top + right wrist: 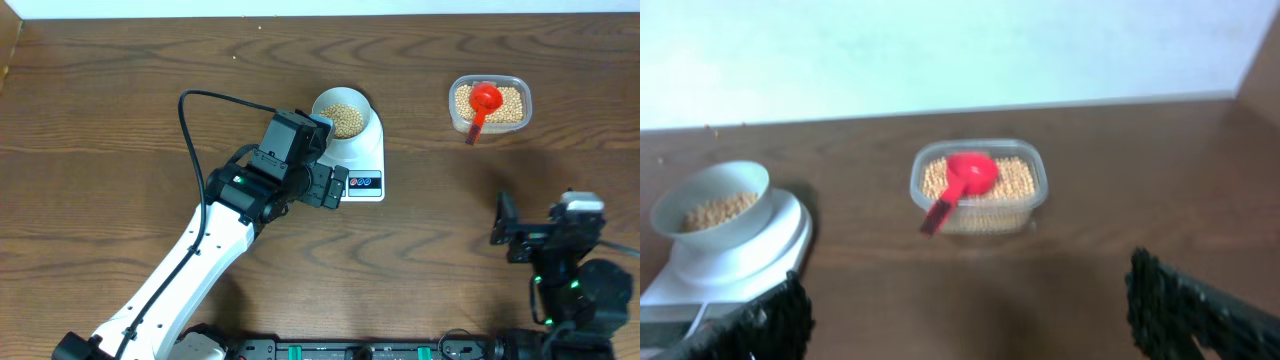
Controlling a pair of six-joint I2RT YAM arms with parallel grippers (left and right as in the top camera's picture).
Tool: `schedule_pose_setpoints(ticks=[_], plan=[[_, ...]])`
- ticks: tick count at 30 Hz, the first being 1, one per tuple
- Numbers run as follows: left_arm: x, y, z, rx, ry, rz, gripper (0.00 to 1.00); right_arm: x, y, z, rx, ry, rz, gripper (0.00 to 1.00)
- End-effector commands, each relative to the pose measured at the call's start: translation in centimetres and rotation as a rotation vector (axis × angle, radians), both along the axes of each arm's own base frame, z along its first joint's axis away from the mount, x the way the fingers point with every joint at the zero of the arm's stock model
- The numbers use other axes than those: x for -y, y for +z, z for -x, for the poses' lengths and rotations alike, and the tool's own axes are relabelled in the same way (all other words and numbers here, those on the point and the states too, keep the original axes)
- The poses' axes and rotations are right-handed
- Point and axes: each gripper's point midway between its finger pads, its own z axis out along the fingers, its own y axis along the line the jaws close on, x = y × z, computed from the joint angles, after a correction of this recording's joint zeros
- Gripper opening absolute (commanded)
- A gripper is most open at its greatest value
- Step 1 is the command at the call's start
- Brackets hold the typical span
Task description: Scoop item into bowl and weigh 50g on scale
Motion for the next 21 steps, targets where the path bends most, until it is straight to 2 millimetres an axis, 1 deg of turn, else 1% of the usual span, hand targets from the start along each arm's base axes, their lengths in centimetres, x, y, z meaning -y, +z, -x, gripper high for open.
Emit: schedule_pose_setpoints(ticks=[1, 3, 10, 12, 21], plan=[[-0.1, -0.5, 0.1, -0.012, 0.003, -0.011, 0.98, -0.4, -2.7, 0.1, 0.027, 0.035, 0.14, 0.99], [-0.1, -0.5, 0.1, -0.012, 0.003, -0.011, 0.97, -0.6, -3.9, 0.0, 0.044, 0.05, 0.165, 0.99], [-0.1, -0.5, 0.1, -0.012, 0.003, -0.011, 0.98, -1.3, -7.6, -0.4, 0.07, 0.079, 0.162, 0.99], [-0.1, -0.5, 0.1, -0.012, 0.003, -0.011, 0.98, -1.5, -7.3, -0.5, 0.09, 0.086, 0.164, 0.99], [-0.1, -0.5, 0.1, -0.012, 0.003, -0.011, 0.98, -1.6, -7.2, -0.5, 0.097, 0.091, 0.182, 0.99]])
